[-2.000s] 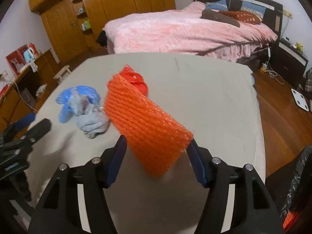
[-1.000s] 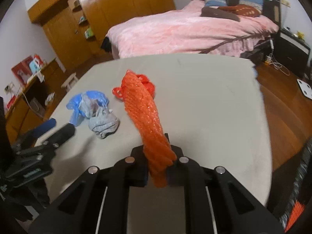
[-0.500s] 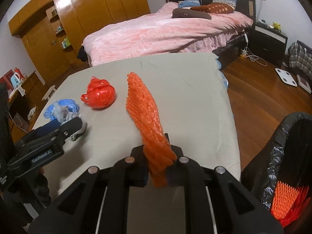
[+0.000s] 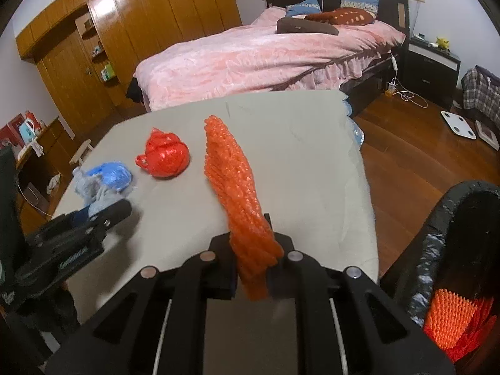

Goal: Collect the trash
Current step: 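Grasp the grey sock with the left gripper while the right gripper holds the orange mesh, then carry the orange mesh and grey sock over the bin and open both grippers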

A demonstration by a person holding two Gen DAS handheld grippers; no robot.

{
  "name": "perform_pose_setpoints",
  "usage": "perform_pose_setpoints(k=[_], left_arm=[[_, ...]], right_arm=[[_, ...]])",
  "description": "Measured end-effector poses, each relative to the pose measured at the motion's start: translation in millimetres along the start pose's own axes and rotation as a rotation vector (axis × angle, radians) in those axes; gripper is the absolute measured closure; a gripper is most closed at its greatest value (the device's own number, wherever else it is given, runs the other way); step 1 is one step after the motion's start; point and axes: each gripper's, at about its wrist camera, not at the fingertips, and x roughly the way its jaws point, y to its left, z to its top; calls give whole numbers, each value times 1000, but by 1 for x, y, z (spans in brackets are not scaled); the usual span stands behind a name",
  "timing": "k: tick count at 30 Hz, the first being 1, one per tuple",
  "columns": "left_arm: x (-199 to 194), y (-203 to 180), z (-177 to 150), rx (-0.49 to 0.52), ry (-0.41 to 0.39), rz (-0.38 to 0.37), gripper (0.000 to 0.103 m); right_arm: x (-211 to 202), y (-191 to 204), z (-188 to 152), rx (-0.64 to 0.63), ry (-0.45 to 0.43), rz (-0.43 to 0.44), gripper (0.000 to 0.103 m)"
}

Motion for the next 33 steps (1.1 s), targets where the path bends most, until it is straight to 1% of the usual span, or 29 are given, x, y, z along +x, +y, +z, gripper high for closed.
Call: perform_pose_setpoints(k=[4,11,18,23,33], left_arm=[[-27,-5,-4,11,-37,1,56],[-62,-12,-4,17,-72,-6,56],[-94,-15,-6,-5,-102,-2,56],[-116,-27,-4,5,-126,3,56],[-158,-58,-2,45,-184,-16,56]], right_arm=[[-15,1,0,7,-17,9,91],[-47,5,-1,7,-48,30,91],[-84,6,-4,-10,-77,24,91],[-106,2,-8,-10,-96,18,91],[-159,-4,-14,-14,-146,0,91]])
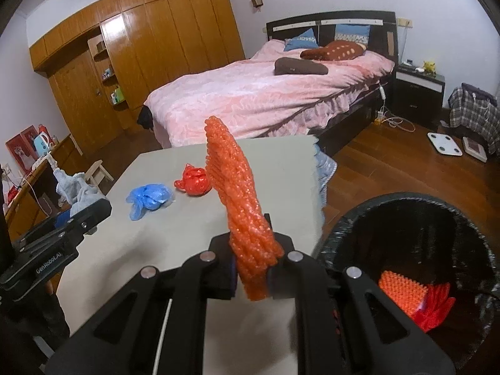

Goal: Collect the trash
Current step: 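Carry the orange mesh and grey sock over the bin and open both grippers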

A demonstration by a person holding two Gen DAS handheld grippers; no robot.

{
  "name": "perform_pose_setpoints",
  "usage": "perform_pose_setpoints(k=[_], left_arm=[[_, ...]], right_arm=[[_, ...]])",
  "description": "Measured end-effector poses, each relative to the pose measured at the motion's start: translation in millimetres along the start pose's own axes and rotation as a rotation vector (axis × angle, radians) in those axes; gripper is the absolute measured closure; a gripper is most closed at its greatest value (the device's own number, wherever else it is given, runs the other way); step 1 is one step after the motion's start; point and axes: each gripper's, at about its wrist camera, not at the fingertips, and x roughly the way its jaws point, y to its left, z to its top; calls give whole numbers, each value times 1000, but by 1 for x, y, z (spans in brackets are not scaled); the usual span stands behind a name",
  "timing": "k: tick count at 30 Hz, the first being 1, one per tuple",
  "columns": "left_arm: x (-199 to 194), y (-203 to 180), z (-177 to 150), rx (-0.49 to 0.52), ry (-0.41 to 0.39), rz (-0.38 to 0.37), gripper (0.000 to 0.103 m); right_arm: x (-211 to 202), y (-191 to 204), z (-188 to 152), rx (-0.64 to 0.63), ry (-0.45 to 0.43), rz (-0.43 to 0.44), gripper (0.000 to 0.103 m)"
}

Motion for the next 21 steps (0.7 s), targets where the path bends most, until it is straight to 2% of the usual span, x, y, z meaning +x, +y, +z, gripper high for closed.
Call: perform_pose_setpoints(k=[11,21], left_arm=[[-34,-47,5,63,-55,-55,56],[-35,-98,10,124,-68,-137,56]], right_arm=[[-51,-23,-7,7,-30,-59,91],[-84,-60,-17,36,-56,-147,91]])
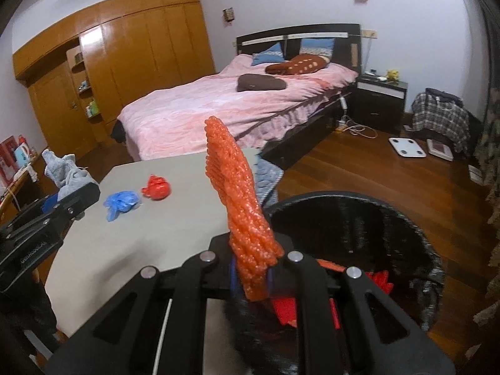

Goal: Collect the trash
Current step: 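Carry the orange mesh and grey sock over the bin and open both grippers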

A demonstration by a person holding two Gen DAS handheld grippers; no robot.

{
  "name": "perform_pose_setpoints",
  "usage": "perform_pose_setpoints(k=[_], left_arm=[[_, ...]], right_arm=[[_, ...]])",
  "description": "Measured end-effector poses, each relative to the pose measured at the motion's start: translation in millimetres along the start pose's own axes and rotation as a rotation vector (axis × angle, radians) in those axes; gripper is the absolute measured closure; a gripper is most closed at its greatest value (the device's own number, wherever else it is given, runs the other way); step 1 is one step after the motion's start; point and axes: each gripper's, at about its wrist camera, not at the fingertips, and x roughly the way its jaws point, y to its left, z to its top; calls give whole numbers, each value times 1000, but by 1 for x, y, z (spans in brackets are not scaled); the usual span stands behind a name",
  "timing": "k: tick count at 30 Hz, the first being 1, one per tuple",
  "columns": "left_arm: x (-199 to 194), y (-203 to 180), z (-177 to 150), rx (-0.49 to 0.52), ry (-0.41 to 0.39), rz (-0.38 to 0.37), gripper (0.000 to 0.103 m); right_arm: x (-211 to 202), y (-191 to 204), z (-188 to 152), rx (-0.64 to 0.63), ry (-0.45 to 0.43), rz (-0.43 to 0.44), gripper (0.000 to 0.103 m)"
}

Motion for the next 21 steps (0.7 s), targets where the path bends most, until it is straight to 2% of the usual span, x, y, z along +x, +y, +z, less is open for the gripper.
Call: perform_pose_setpoints(k=[7,21], left_arm=[[16,-27,2,42,13,-55,56],[67,-94,-6,113,78,-203,56]], right_arm=[[-9,-38,-7,39,-10,-80,90],[-7,-114,-39,122,35,-221,90]])
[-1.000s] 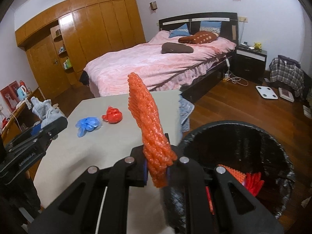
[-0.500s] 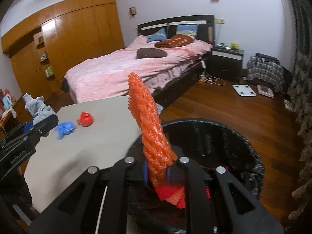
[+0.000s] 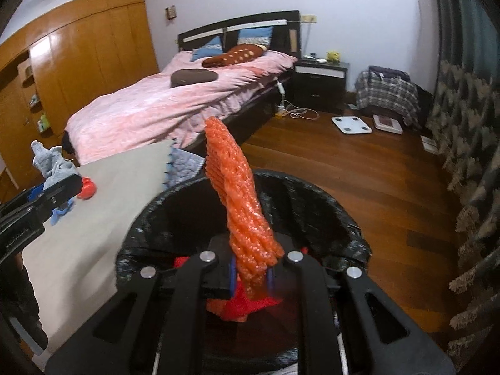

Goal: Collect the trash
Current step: 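Carry the orange mesh and grey sock over the bin and open both grippers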

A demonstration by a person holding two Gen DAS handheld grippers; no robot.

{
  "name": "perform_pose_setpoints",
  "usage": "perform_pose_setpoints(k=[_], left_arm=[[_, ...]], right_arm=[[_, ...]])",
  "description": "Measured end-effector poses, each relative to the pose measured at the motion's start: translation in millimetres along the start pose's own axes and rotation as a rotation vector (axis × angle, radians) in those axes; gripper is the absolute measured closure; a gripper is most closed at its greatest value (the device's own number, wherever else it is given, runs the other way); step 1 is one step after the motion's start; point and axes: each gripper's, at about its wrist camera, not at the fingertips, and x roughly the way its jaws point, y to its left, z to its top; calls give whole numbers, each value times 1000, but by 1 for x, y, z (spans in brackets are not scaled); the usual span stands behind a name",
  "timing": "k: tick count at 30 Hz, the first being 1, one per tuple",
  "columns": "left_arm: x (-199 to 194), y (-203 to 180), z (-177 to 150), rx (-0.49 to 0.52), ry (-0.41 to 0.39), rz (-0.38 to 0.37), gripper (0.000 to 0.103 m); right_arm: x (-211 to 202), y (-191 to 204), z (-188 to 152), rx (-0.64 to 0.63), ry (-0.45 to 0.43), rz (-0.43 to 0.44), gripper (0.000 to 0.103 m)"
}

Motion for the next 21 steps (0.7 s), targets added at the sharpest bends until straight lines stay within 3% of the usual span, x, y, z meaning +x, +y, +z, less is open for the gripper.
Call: perform_pose_setpoints(k=[9,21], left_arm=[[40,-36,-3,70,31,-94,56],[68,-45,-2,78,67,-178,55]], right_arm=[[20,-27,-12,37,39,-30,90],[46,-44,-23,49,72,-28,88]])
